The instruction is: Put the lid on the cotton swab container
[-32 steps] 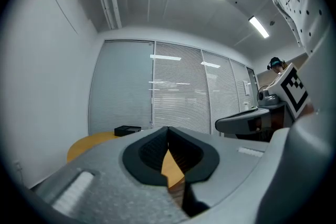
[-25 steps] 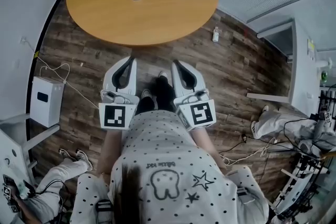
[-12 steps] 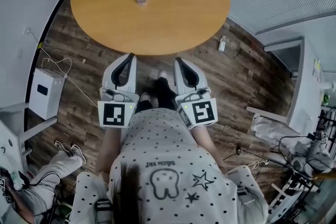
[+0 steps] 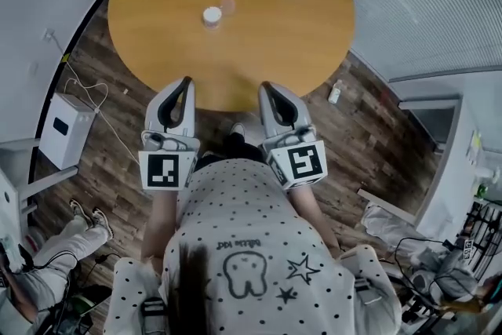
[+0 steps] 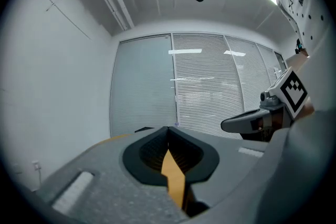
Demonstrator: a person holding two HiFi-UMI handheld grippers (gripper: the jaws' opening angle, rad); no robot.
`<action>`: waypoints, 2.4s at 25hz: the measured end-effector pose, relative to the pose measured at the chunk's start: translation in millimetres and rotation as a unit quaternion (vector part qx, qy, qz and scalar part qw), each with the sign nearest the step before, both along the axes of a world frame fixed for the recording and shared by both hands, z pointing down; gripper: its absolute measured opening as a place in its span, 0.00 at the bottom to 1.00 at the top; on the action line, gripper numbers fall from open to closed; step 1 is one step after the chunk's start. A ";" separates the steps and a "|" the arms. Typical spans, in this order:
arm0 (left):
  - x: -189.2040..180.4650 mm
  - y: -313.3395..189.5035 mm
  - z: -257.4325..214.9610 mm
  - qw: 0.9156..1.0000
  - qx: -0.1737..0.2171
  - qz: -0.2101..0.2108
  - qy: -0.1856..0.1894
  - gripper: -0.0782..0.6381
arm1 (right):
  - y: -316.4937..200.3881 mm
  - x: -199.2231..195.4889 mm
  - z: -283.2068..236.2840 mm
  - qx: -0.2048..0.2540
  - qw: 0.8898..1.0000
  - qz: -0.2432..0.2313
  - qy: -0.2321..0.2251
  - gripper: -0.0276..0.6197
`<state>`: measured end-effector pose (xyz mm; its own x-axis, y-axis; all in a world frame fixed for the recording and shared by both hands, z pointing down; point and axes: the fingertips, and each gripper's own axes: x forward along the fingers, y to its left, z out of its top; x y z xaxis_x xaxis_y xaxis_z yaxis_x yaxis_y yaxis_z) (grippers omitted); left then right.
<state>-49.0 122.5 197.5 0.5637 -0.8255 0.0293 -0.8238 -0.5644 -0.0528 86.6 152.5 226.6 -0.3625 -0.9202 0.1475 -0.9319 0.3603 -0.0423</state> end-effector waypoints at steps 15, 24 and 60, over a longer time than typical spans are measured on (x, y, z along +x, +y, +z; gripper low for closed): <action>29.7 -36.2 11.0 0.998 -0.005 -0.052 -0.018 0.12 | -44.3 39.8 22.8 -0.028 0.998 -0.048 -0.008 0.05; 33.9 -43.6 10.6 0.999 0.003 -0.053 -0.013 0.12 | -50.9 46.8 27.7 -0.034 0.999 -0.040 -0.014 0.05; -8.7 -130.2 44.3 0.999 -0.050 0.012 -0.011 0.12 | -132.1 -6.8 37.2 -0.069 0.998 0.005 -0.002 0.05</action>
<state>-57.7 -7.7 241.8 0.5809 -0.8047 0.1226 -0.8098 -0.5866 -0.0131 79.8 20.4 263.7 -0.3543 -0.8951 0.2708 -0.9351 0.3414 -0.0951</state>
